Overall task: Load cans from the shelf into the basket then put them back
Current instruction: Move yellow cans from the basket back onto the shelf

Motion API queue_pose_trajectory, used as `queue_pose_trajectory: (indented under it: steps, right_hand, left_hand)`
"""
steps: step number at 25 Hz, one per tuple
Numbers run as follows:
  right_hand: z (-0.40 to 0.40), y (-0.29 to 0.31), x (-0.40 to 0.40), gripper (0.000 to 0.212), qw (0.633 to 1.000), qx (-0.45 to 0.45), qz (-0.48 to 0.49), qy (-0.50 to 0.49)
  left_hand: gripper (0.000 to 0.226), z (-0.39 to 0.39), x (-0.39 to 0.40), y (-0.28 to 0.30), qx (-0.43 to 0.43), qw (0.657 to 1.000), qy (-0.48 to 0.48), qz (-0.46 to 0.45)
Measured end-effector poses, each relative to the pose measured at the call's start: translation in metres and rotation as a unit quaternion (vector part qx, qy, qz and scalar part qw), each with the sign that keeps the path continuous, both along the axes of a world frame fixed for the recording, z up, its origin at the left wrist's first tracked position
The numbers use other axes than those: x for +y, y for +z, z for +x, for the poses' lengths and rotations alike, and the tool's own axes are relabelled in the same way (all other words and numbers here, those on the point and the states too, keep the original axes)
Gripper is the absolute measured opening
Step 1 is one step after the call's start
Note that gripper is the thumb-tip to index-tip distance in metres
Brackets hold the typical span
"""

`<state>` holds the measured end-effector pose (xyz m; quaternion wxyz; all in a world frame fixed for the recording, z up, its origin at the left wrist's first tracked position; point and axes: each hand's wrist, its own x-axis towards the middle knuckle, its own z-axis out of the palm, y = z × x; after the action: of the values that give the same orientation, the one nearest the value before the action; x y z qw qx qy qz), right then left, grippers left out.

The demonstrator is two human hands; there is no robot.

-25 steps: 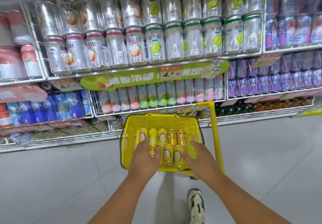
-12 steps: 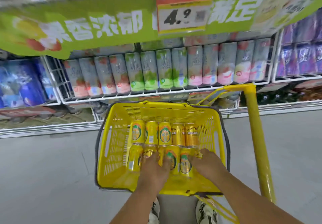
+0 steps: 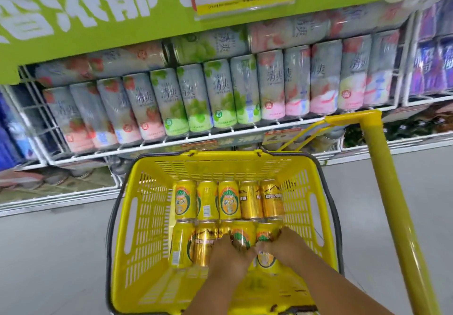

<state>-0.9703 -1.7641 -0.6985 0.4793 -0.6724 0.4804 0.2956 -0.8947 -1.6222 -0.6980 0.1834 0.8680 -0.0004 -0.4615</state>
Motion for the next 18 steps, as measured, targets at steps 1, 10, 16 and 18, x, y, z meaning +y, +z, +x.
queue_pose_trajectory:
  steps: [1,10,16,18]
  right_hand:
    - [0.000,-0.004,0.001,0.032,1.000,0.004,-0.001,-0.008]
    - [0.005,0.015,-0.004,0.026,0.994,-0.042,-0.029,-0.097]
    - [0.028,0.133,-0.010,0.034,0.983,-0.140,-0.007,-0.122]
    - [0.038,0.186,-0.015,0.036,0.980,-0.167,-0.020,-0.106]
  left_hand:
    - [0.064,0.001,-0.003,-0.001,-0.001,1.000,-0.007,0.003]
    - [0.050,0.007,0.008,0.017,-0.039,0.998,0.007,-0.040]
    - [0.030,0.041,0.035,0.139,-0.101,0.985,0.054,-0.130]
    - [0.029,0.054,0.038,0.190,-0.120,0.979,0.059,-0.155]
